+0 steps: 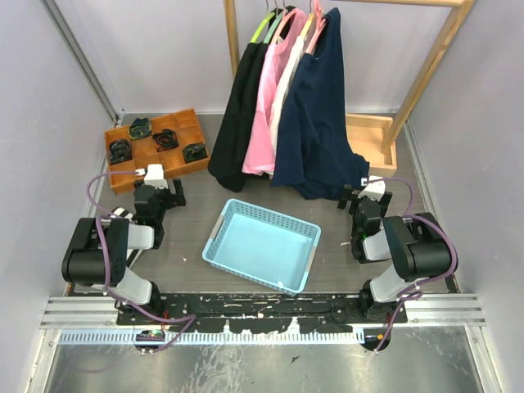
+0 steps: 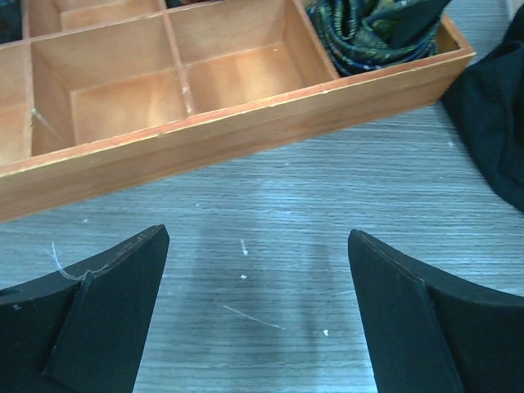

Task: Remove the t-shirt from the hanger
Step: Pick up the hanger from the clothesline.

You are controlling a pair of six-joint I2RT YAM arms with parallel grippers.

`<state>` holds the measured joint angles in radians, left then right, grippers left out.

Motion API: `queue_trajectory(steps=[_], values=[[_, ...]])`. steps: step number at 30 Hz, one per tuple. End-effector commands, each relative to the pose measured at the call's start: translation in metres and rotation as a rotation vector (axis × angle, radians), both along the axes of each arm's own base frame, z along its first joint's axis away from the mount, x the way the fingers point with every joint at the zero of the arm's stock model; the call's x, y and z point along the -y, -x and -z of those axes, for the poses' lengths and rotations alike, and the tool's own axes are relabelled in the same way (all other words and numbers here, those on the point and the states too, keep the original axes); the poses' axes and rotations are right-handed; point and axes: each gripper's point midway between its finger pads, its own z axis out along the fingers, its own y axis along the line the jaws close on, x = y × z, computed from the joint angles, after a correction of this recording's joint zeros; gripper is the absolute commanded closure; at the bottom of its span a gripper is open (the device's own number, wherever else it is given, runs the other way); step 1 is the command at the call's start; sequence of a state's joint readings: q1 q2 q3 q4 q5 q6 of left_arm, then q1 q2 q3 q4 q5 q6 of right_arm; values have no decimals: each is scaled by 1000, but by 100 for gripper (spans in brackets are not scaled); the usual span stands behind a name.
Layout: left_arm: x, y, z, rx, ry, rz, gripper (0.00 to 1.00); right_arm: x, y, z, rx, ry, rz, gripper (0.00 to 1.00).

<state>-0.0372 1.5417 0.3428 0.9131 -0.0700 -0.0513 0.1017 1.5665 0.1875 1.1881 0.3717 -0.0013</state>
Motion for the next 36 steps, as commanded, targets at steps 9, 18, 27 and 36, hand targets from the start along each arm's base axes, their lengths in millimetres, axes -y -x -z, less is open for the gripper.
queue_trajectory(steps=[9, 18, 27, 36], values=[[11, -7, -7, 14, -21, 82, 2, -1, -12, -26, 97, -16, -1, 0], [9, -8, -6, 11, -22, 72, 2, -1, -12, -26, 95, -16, -1, 0], [8, -7, -7, 14, -22, 65, 2, -1, -12, -26, 97, -16, -1, 0], [-9, 0, -46, -8, 17, -68, 2, 13, -8, -42, 78, -30, 94, 0]])
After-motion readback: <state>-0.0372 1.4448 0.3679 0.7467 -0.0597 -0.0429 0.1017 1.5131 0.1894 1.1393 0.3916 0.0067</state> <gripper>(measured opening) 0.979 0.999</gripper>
